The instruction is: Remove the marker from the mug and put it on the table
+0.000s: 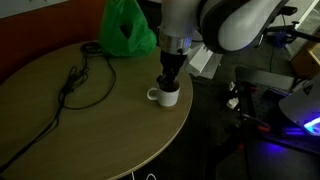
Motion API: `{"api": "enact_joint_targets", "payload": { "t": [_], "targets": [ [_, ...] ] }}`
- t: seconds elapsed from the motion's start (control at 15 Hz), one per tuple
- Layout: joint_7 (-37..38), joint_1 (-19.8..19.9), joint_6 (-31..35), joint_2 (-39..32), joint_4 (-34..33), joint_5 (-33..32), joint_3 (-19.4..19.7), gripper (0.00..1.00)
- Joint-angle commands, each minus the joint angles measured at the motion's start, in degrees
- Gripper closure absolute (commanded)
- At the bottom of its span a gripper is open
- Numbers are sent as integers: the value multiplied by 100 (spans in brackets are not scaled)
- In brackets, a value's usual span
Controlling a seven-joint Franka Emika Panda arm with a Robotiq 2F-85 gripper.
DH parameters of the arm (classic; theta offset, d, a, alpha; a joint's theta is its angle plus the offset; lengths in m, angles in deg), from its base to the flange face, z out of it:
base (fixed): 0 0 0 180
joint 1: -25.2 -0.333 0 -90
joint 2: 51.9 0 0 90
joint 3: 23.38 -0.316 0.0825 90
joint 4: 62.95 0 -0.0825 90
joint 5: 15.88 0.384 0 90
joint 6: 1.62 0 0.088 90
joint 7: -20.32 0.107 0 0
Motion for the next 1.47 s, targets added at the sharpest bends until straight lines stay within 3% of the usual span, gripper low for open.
{"api": "enact_joint_targets", "payload": {
  "t": [0.0,0.2,0.27,0.4,0.47,0.8,1.0,1.2,1.4],
  "targets": [
    [609,-369,188,-174,-97,-493,402,65],
    [941,-580,342,-266,-127,-841,666,64],
    [996,-629,383,-280,-122,-903,715,88],
    [916,-659,413,-229,-72,-884,702,91],
    [820,-647,406,-186,-45,-813,656,99],
    [772,-714,202,255,107,-922,669,95],
    [704,-538,-85,670,153,-814,580,95],
    [-39,-93,-602,1049,108,34,257,95],
    [-733,266,-1196,1246,-85,785,187,95]
  ]
}}
